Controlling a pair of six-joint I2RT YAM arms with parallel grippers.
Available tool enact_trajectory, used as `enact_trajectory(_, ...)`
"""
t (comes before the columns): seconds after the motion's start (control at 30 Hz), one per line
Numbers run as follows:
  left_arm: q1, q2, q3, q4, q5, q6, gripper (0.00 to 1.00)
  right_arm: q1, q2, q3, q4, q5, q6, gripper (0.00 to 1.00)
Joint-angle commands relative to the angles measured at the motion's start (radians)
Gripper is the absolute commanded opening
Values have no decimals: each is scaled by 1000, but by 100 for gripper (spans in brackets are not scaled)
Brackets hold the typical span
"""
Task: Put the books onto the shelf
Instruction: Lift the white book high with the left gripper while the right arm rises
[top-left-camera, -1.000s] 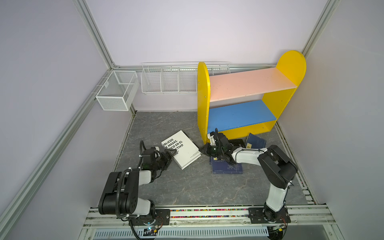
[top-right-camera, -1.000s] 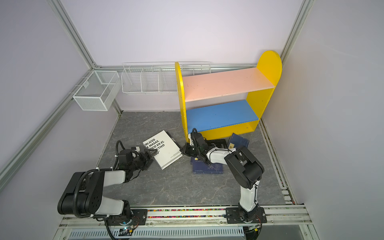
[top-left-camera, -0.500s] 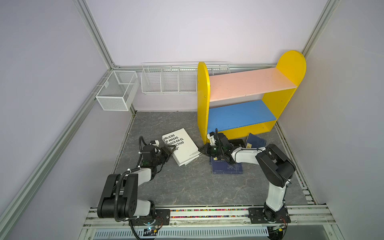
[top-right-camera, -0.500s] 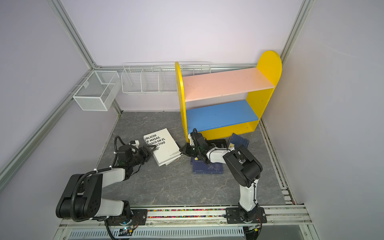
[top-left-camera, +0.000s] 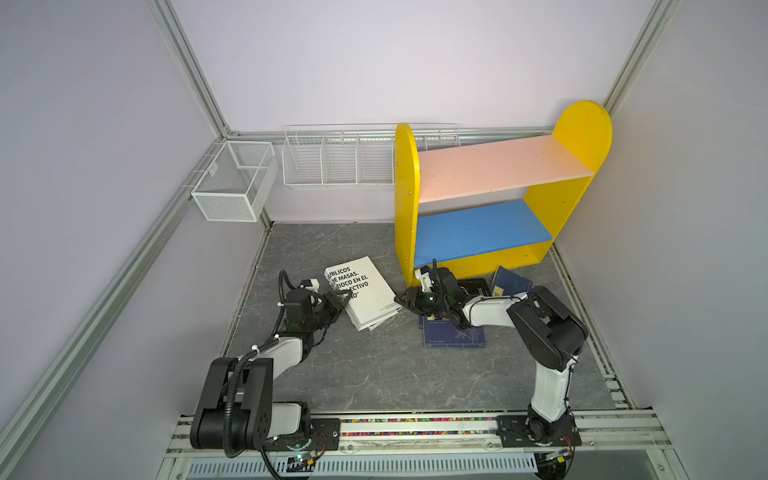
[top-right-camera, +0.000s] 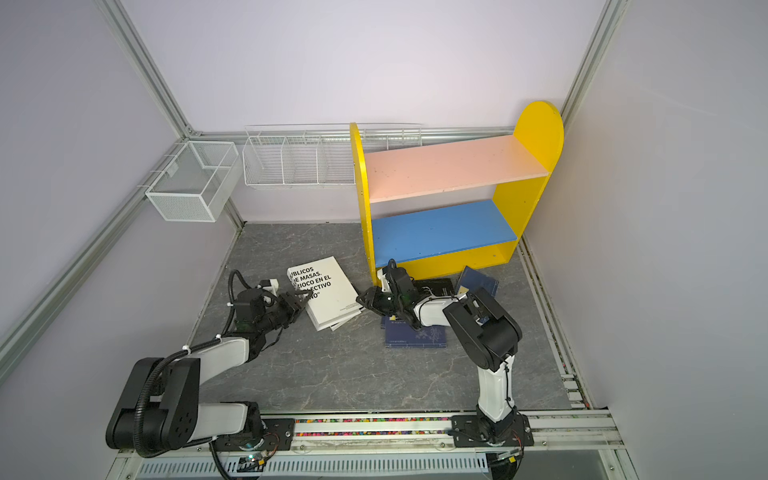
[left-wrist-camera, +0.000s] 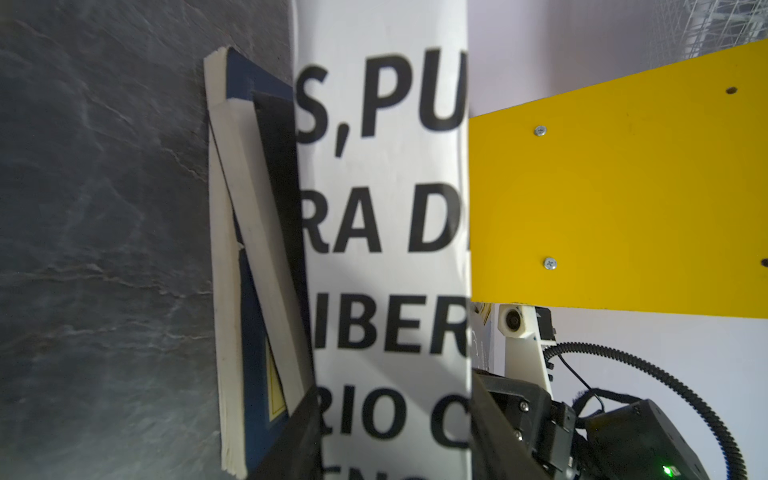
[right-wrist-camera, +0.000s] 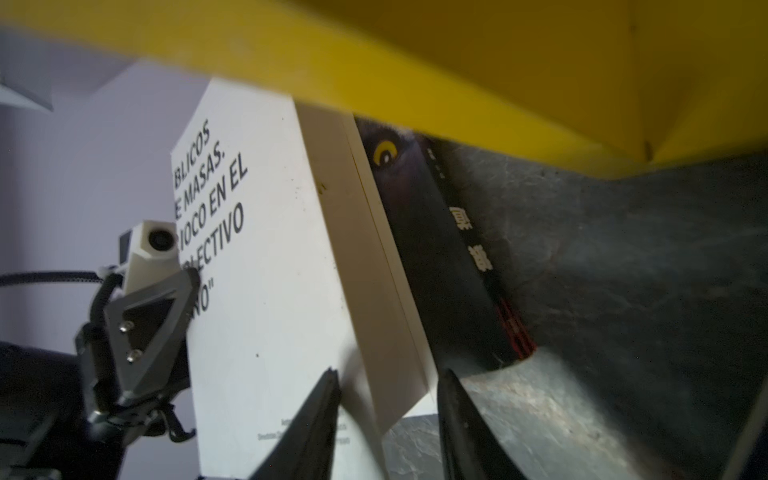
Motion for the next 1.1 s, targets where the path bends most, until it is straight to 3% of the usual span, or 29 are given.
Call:
enact_trajectory(0.0,-17,-48,23,-78,-13,33,33,-5,-21,-31,-59,1,32,55)
enact_trajectory(0.2,-19,-191,28,-132,-48,18,21,-39,-112,-67,55,-59,136,60)
enact_trajectory(0.37,-23,-388,111,-301,-75,22,19,-38,-327,-29,-179,4,1,65)
enact_trajectory(0.47,-26,-517,201,-463,-144,58,18,-40,-468,-13,-307,54,-48,79)
enact_trajectory(0.53,-28,-580,273,-534,-183,62,16,-39,-552,-12,-326,66,-57,95)
enact_trajectory(0.57,-29,-616,315,-558,-204,56,16,-38,-591,-12,-322,67,-60,97)
enact_trajectory(0.63,-31,-641,392,-568,-211,53,14,-37,-655,-11,-298,66,-60,88)
enact_trajectory(0.8,-47,-643,625,-543,-207,53,12,-25,-752,-7,-168,10,-43,88)
enact_trajectory(0.93,-99,-544,766,-439,-186,48,13,-13,-829,-23,-72,16,-53,88)
enact_trajectory(1.0,-191,-472,826,-405,-216,67,11,-10,-878,-25,-72,45,-96,88)
enact_trajectory(1.07,-355,-402,884,-377,-316,166,10,-11,-940,-25,-122,126,-161,88)
